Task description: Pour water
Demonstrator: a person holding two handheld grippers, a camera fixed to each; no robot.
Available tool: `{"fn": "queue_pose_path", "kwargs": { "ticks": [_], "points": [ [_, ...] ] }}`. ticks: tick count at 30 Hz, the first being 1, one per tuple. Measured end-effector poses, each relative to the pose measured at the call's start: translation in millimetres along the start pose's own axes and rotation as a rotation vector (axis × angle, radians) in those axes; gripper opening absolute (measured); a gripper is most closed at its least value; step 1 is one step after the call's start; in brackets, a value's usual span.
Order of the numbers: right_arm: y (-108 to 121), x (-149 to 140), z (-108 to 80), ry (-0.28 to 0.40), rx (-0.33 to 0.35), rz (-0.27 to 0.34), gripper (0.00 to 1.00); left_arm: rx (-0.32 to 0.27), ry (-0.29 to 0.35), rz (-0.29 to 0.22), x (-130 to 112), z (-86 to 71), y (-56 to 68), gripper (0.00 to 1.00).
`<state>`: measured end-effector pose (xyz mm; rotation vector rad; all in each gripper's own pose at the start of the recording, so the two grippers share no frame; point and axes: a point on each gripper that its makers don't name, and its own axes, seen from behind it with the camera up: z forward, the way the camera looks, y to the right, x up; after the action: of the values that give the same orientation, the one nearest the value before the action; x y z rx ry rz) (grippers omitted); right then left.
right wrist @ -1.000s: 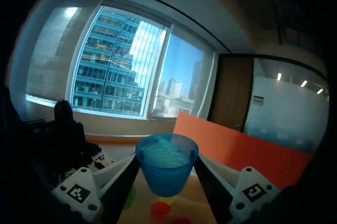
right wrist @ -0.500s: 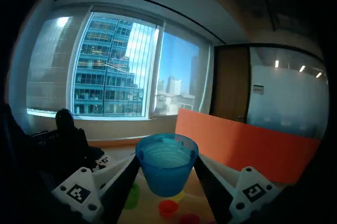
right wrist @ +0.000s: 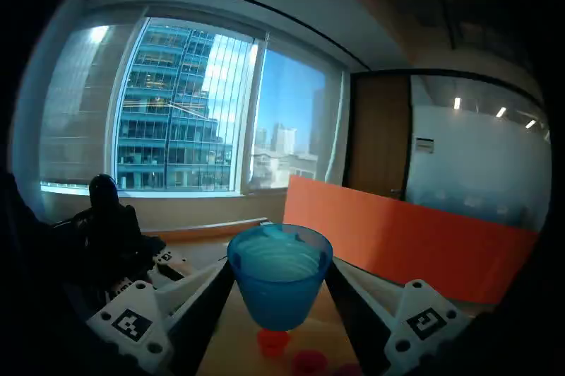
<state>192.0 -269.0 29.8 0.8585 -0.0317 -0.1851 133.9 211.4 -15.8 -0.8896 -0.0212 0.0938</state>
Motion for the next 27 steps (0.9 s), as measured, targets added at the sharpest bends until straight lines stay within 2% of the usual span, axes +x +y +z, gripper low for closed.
{"fn": "queue_pose_path", "kwargs": {
  "ticks": [14,21,27],
  "points": [
    [15,-35,-28.2,-0.043,-0.033,0.005,0.89,0.030,-0.041,0.004,-6,-4.6,-11.5,0.84],
    [17,-53,-40.3,-0.056,-0.026,0.023,0.89,0.043,-0.074,-0.003,-14,-5.0,-19.2,0.84],
    [19,-73,-46.0,-0.067,-0.018,0.022,0.89,0.039,-0.111,0.005,-25,-3.7,-19.4,0.84]
  ]
}}
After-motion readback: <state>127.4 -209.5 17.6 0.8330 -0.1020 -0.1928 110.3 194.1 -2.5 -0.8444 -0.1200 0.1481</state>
